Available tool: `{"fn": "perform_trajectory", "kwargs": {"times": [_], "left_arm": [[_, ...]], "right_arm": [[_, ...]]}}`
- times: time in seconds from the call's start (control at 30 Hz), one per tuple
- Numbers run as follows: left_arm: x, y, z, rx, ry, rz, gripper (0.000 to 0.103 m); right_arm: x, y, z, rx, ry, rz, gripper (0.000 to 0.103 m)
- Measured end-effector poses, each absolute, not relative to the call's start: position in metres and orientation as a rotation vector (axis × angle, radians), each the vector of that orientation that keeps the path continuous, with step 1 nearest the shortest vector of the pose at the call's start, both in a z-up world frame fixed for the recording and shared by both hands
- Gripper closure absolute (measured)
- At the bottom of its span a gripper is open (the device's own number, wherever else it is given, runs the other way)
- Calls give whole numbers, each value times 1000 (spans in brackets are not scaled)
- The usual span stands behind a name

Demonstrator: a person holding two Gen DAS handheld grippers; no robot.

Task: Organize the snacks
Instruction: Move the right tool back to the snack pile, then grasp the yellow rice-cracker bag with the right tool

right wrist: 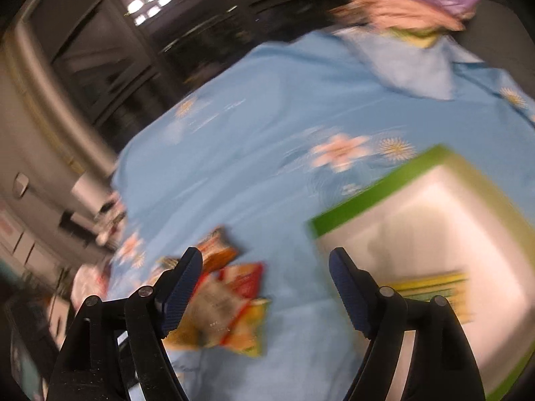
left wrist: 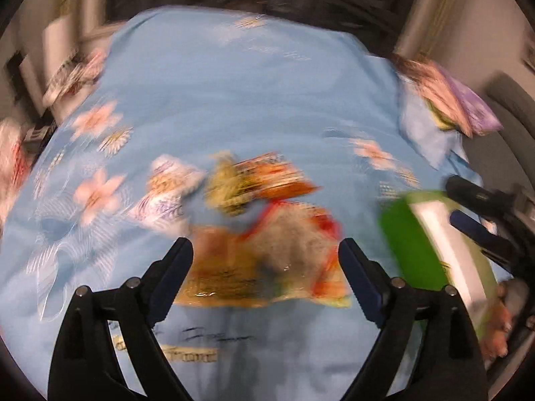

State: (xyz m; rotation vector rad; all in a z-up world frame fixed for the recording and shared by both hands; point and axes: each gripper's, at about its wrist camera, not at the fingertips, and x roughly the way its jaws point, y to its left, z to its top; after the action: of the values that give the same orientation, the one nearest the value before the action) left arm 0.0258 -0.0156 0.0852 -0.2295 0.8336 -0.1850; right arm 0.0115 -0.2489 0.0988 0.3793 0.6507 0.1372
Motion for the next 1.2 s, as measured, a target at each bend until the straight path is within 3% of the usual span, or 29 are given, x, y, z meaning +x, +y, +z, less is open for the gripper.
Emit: {"fn": "perform_trajectory", "kwargs": {"times": [0.2,0.33,0.53,0.67,0.87,1.2], "left_arm": [[43,36,54,-358,931,-134,15],[49,42,42,-415,979,-193,17],[58,29,24,-383,1071,-235,37],[59,23,18,-362,1096,-254,36],[59,19,13,-389,1102,-336,54],[42,11,32,-315,1021,-306,60]], "right_arm": [[46,-189,70,298,788,221,24],[66,-158,42,356,923,358,43],[73,-139,21,390,1005,428,52],[81,-134,5,376,1069,405,52],[88,-137,-16,415,1107,408,52],[78,-139,-10,446,1052,457,55]]}}
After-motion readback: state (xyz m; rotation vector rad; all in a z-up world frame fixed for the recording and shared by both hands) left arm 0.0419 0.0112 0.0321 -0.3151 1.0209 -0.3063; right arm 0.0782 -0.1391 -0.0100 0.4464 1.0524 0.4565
